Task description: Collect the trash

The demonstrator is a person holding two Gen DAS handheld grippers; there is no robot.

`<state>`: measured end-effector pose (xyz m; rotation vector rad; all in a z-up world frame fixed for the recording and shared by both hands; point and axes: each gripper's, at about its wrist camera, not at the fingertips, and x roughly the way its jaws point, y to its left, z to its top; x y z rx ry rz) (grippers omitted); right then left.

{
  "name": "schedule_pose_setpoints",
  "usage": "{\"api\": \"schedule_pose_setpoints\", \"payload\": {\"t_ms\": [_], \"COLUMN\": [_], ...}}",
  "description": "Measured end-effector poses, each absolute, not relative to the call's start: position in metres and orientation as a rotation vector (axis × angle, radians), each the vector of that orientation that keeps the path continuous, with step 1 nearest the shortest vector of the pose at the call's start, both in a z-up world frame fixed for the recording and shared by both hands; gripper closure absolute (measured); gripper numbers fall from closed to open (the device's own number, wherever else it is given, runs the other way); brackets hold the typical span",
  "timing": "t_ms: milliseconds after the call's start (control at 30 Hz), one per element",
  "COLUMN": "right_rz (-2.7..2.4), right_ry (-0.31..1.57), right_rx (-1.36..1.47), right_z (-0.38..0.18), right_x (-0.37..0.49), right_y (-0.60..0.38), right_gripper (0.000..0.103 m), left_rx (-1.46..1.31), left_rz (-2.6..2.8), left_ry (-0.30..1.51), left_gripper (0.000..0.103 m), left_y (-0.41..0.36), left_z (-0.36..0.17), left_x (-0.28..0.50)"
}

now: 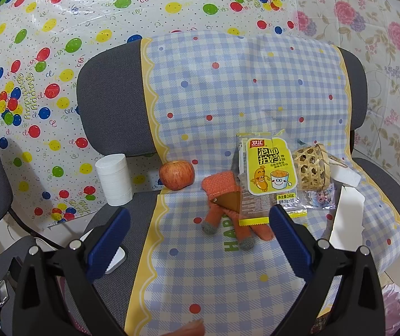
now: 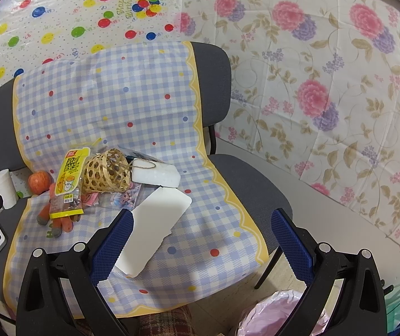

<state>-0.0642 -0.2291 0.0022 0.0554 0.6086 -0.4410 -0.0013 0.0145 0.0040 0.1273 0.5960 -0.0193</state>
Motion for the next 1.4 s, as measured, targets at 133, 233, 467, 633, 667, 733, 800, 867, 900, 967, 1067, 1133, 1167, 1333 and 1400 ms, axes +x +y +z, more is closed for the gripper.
{"api": "schedule_pose_setpoints", "payload": {"t_ms": [133,233,467,633,667,733,800,867,900,967,1067,1133,1167,1333,1400], "right_rz": [-0.444,-0.433,-0.414,-0.331,-0.327,-0.331,-0.339,-0.349,-0.355,-0.373,-0.390,-0.399,-0.405,-0.420,-0.419], "right_ry": [0.606,0.585,0.544,0.507,0.507,0.520,0.528,0.536,0.541,0.549,0.564,0.572,0.576,0.605,0.616], "right_rx": [0.050,0.034,0.017,0.100,0.107,0.097,0.088,0.093,0.085,0.075,0.074,0.074,0.074,0.074,0.080], "right_z": [-0.001,-0.006,-0.017,-0.025,-0.027,-0.031,-0.035,-0.038,-0.040,-0.043,-0.048,-0.052,-0.054,-0.066,-0.071], "right_x": [-0.063,-0.059,-0.034,-0.015,-0.012,-0.004,0.001,0.006,0.008,0.011,0.015,0.018,0.020,0.027,0.030], "right_y": [-0.235,-0.236,-0.234,-0.244,-0.244,-0.244,-0.244,-0.247,-0.248,-0.252,-0.260,-0.265,-0.268,-0.280,-0.283], "right_gripper": [0.006,0.006,0.006,0.006,0.006,0.006,0.006,0.006,0.006,0.006,0.006,0.006,0.006,0.006,0.006], "left_rx": [0.130,0.134,0.174,0.179,0.179,0.180,0.201,0.220,0.226,0.228,0.237,0.252,0.261,0.324,0.348], "left_rz": [-0.023,-0.031,-0.074,-0.137,-0.150,-0.173,-0.188,-0.222,-0.232,-0.256,-0.269,-0.255,-0.247,-0.184,-0.167], "left_ry": [0.601,0.607,0.647,0.660,0.658,0.661,0.684,0.713,0.717,0.704,0.689,0.685,0.681,0.714,0.725], "left_gripper": [0.007,0.007,0.007,0.007,0.007,0.007,0.007,0.007,0.007,0.007,0.007,0.007,0.007,0.007,0.009], "left_y": [0.016,0.016,0.006,-0.009,-0.014,-0.024,-0.034,-0.048,-0.054,-0.065,-0.083,-0.093,-0.099,-0.115,-0.120], "left_z": [0.003,-0.001,-0.018,-0.033,-0.036,-0.041,-0.045,-0.050,-0.051,-0.051,-0.054,-0.058,-0.061,-0.077,-0.084], "left_x": [0.000,0.001,0.017,0.033,0.036,0.044,0.051,0.059,0.062,0.065,0.075,0.083,0.089,0.111,0.118]}}
